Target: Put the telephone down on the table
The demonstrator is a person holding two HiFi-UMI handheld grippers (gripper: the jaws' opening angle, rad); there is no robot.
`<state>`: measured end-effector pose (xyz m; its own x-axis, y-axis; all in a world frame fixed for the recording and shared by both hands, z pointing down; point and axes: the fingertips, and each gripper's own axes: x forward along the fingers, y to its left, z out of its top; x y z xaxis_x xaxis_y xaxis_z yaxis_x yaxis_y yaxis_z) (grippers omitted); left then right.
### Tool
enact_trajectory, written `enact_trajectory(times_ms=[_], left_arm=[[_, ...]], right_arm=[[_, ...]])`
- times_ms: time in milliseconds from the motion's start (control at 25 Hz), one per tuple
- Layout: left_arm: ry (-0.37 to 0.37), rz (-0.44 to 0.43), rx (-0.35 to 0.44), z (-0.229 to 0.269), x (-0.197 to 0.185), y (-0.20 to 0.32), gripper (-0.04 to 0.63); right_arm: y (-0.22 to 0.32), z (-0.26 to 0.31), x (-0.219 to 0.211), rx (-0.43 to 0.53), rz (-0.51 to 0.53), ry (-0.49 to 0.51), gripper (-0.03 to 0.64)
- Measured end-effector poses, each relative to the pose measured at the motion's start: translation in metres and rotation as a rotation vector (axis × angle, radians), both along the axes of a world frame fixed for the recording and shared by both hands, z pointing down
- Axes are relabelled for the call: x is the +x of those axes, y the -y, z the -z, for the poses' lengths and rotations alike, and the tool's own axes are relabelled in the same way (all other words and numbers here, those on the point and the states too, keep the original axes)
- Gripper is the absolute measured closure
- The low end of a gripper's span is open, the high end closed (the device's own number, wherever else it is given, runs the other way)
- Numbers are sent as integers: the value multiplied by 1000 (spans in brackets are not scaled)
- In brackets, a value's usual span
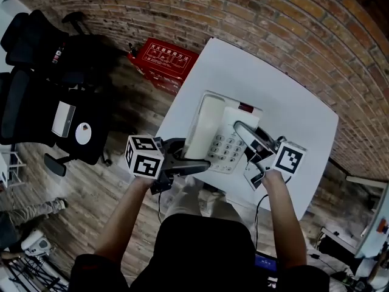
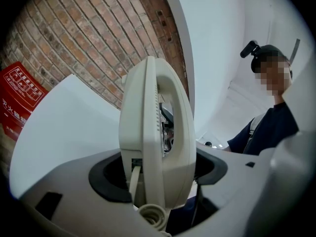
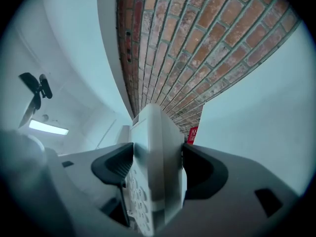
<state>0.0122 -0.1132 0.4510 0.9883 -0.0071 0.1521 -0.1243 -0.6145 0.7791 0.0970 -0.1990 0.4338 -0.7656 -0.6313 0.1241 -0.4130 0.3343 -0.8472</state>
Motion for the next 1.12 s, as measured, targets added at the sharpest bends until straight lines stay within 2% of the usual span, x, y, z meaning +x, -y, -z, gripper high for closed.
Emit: enact_trajectory(times_ms=[200,720,1120], left_arm=[[29,-23,-14,-16,-13,27,250],[86,-39,-60,-58,-35,67,250],[87,-37,-94,-84,-38,104,250]], right_arm=[[24,-17,-14,-31,-7,41,322],[64,-64,-37,-103,-7,37,321],[98,-96,-36,-125,-57,36,321]])
